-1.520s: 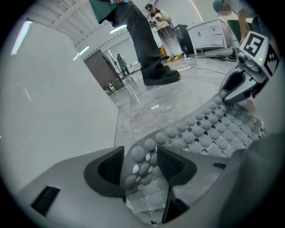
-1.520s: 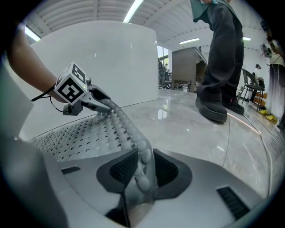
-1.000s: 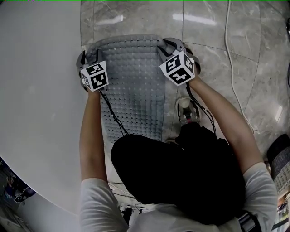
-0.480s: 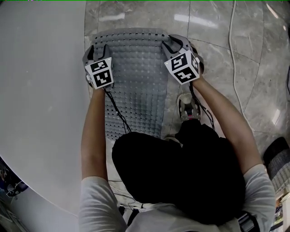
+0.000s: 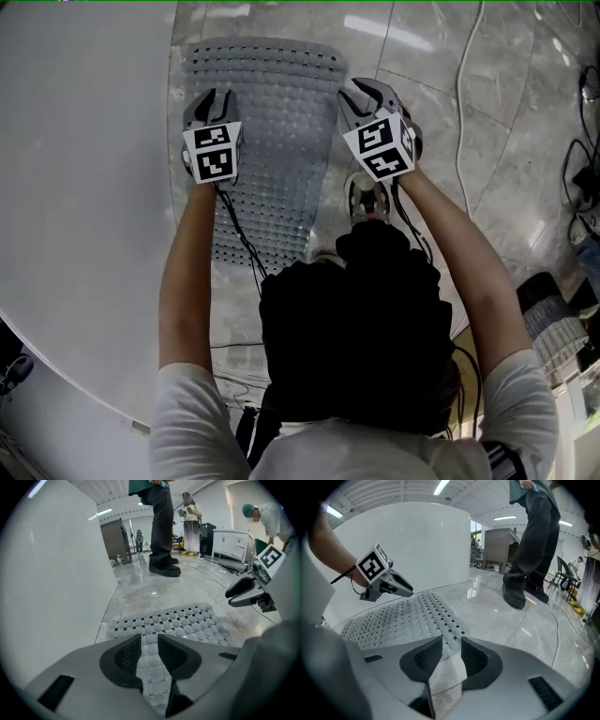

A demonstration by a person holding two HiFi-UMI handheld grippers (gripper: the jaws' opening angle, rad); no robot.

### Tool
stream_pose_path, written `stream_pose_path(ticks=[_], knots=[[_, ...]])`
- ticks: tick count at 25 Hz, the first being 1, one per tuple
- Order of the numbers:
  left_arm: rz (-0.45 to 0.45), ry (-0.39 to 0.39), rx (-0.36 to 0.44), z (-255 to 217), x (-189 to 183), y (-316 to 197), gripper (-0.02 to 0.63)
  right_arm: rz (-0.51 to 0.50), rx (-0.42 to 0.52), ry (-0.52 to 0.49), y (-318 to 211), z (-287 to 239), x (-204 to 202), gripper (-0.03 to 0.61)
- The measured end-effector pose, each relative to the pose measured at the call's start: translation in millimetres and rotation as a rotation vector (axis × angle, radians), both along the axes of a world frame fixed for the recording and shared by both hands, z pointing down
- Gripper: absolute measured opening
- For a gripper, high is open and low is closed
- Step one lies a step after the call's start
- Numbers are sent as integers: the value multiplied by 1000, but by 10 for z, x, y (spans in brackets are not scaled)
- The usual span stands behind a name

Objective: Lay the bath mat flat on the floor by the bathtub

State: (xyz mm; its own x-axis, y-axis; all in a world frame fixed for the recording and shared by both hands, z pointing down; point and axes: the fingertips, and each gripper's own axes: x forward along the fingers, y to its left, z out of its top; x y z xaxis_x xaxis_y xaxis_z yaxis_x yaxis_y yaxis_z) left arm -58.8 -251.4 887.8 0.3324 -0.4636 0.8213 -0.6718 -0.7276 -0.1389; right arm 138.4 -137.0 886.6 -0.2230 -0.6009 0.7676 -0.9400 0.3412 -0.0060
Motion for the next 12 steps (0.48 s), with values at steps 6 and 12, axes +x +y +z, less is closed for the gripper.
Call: stream_pose_path(ticks=[6, 12], knots=[[-39, 3, -46, -609, 33, 212, 48, -118, -7, 39, -49, -740, -49, 62], [-41, 5, -75, -1550, -33, 379, 12, -158, -12, 31, -105, -1718, -196, 7]])
